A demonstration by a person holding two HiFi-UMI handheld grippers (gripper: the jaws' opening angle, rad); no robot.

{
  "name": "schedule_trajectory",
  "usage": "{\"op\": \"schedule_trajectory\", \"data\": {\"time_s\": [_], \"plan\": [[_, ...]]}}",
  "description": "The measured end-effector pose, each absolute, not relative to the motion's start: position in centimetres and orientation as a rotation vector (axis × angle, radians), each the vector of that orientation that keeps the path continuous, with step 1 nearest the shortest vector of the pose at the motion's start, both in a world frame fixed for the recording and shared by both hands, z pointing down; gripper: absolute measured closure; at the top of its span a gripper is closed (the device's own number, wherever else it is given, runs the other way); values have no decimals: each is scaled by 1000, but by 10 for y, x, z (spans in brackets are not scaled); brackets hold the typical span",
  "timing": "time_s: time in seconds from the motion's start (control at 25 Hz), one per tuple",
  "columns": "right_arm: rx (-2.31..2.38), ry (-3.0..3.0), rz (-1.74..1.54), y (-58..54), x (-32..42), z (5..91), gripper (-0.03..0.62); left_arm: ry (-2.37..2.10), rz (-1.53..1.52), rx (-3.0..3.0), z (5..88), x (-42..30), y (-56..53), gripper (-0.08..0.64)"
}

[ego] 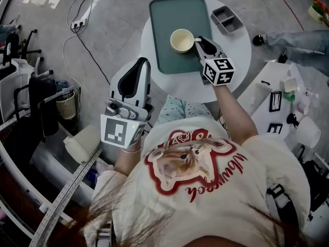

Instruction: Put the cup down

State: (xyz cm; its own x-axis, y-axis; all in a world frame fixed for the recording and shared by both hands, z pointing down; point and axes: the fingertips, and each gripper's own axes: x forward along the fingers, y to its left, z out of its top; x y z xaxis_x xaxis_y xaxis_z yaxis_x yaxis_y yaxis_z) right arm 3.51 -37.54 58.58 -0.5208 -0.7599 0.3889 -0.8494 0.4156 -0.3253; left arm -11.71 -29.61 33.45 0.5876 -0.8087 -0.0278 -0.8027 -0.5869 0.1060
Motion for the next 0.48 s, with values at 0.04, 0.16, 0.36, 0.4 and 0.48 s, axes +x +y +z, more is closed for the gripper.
{"op": "schedule_trajectory", "data": {"time_s": [0.04,0.16,0.36,0.4,0.48], "plan": [[1423,-2487,724,-375,34,586,541,-1384,-116,2721,334,-116,-297,545],[1397,-2498,697,-375,31,586,538,-1382,-113,2721,335,-116,-297,545],[1371,-2506,647,-374,31,585,537,-1381,-90,2735,340,-117,-297,545],[1368,-2506,636,-373,32,585,536,-1377,-95,2728,339,-116,-297,545],[1364,-2508,630,-374,34,584,531,-1372,-99,2722,338,-115,-298,545]]}}
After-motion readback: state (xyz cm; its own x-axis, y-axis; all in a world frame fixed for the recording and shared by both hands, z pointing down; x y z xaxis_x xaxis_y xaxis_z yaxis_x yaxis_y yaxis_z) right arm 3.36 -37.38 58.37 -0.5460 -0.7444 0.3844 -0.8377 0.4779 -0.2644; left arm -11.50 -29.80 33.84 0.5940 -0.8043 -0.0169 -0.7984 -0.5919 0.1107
